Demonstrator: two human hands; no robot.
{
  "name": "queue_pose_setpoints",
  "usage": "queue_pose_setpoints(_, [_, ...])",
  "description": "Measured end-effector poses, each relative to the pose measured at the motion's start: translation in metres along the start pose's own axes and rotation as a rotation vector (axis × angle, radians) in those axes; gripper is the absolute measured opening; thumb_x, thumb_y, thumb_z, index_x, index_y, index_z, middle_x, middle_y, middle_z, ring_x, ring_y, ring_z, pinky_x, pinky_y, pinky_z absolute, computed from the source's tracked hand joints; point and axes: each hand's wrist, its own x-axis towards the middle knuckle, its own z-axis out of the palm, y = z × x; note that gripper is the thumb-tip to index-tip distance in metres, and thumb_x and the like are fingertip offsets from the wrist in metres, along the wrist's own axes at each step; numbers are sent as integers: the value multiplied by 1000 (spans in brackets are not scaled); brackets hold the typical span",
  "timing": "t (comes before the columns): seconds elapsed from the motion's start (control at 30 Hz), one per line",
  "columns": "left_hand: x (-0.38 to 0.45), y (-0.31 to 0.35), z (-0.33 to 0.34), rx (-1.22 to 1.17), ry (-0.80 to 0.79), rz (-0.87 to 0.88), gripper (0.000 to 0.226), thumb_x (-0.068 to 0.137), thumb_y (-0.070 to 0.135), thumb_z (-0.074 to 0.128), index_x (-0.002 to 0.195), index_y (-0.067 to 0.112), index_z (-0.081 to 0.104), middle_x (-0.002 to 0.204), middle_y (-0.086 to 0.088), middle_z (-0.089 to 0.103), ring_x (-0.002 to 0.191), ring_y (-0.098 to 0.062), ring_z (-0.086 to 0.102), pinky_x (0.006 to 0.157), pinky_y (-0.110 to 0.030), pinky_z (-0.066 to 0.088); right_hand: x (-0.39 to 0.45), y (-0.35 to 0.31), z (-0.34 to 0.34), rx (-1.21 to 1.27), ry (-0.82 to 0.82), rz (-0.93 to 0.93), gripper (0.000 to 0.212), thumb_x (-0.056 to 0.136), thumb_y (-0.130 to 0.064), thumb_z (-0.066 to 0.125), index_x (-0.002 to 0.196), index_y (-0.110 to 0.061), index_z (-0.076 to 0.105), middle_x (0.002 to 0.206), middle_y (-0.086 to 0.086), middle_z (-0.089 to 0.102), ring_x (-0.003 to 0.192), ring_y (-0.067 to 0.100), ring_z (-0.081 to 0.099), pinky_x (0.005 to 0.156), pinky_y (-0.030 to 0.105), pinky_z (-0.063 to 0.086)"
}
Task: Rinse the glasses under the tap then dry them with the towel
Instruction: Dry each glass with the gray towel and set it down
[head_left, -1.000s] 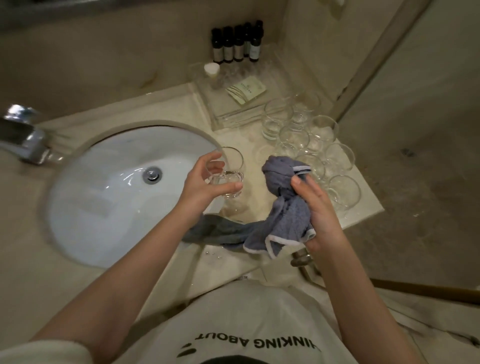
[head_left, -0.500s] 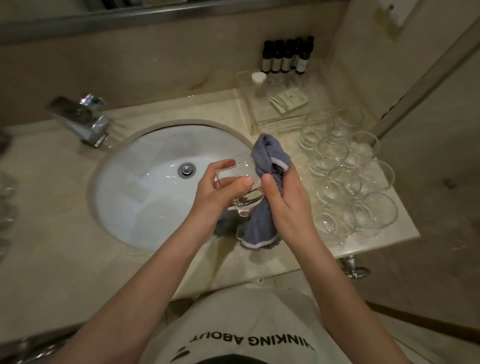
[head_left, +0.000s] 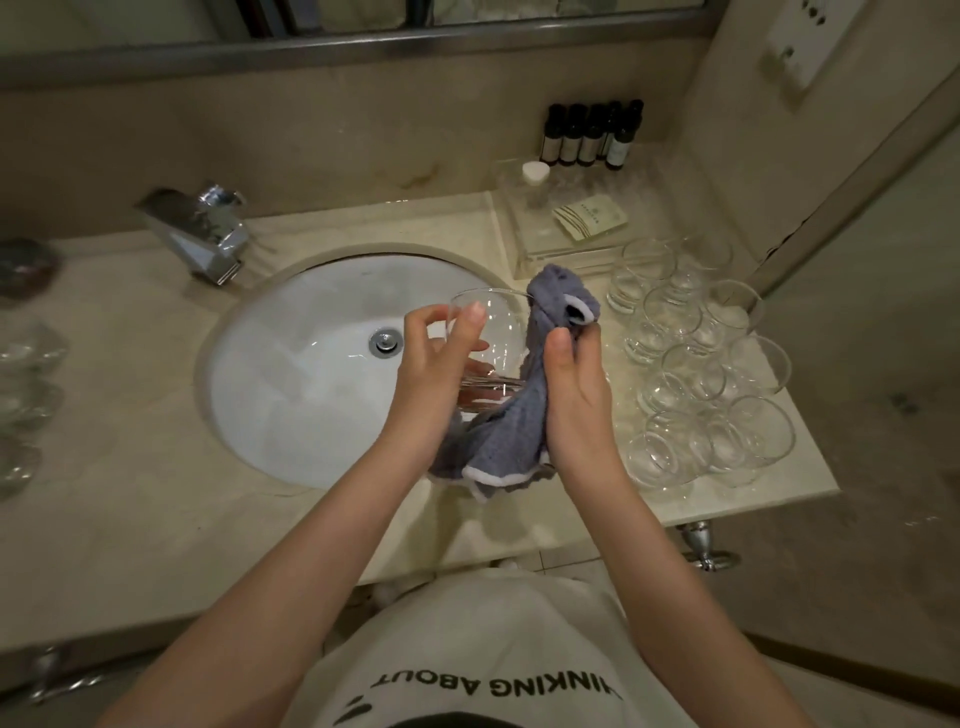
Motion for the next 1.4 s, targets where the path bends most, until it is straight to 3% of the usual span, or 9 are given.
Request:
queue_pose_setpoints(0.27, [-15, 10, -16, -54, -55, -8, 60, 62, 42, 84, 110, 21, 55, 104, -13, 72, 74, -16, 70, 62, -27, 55, 3, -5, 13, 150, -78, 40, 41, 94, -53, 42, 131, -35, 45, 118, -11, 60, 107, 3, 60, 93, 25, 50])
queue_pose_setpoints(0.37, [-17, 12, -23, 24, -64, 39, 47, 63, 54, 73, 100, 25, 64, 89, 8, 73, 78, -5, 68, 69, -20, 51, 1, -5, 17, 246, -80, 142, 64, 85, -54, 38, 139, -19, 42, 130, 1, 59, 116, 12, 59, 99, 28, 49])
queue_pose_setpoints(0.53, [-16, 8, -43, 229, 140, 62, 66, 65, 77, 56, 107, 27, 65, 96, 4, 68, 83, -11, 67, 82, -35, 53, -6, -8, 33, 71, -67, 69, 21, 100, -46, 38, 118, -38, 42, 111, -17, 58, 98, -10, 58, 87, 18, 46])
queue_pose_setpoints(0.67, [-25, 13, -53, 197, 142, 24, 75, 57, 69, 65, 116, 27, 48, 96, 3, 65, 75, -10, 69, 69, -27, 51, -12, -12, 57, -111, -84, -90, 27, 88, -60, 37, 111, -47, 39, 119, 0, 57, 112, 13, 56, 97, 34, 45])
queue_pose_setpoints(0.8, [-25, 23, -76, -62, 55, -79, 66, 55, 57, 74, 107, 17, 60, 92, -5, 72, 64, -12, 67, 53, -22, 46, -13, -17, 80, 64, -101, 16, 34, 96, -50, 41, 124, -32, 45, 115, -10, 59, 107, 1, 58, 97, 31, 45])
queue_pose_setpoints(0.97, [-27, 32, -109, -118, 26, -73, 66, 46, 74, 54, 90, 28, 72, 88, 2, 68, 68, -10, 61, 63, -25, 47, -23, -26, 115, 158, -107, 180, 62, 88, -63, 35, 136, -23, 43, 125, -5, 59, 117, 12, 57, 105, 39, 43])
queue_pose_setpoints(1.1, [-25, 29, -137, 37, 247, -7, 70, 48, 82, 48, 91, 29, 62, 84, 5, 68, 60, -9, 62, 60, -27, 46, -30, -24, 135, 68, -112, 124, 14, 102, -38, 34, 109, -37, 46, 101, -21, 57, 91, -14, 56, 86, 15, 43])
queue_pose_setpoints(1.2, [-30, 21, -147, 119, 277, 69, 67, 52, 79, 57, 99, 33, 47, 89, 4, 69, 76, -14, 70, 73, -36, 55, -33, -26, 150, -48, -113, 56, 6, 102, -39, 36, 105, -37, 41, 106, -10, 60, 95, -3, 58, 84, 20, 43])
queue_pose_setpoints(1.4, [-36, 26, -172, -125, 72, -43, 58, 54, 54, 75, 99, 23, 56, 102, -13, 72, 64, -12, 67, 49, -21, 49, -36, -28, 167, 93, -170, 151, 53, 94, -58, 35, 134, -25, 44, 112, -9, 62, 106, 10, 61, 98, 33, 47])
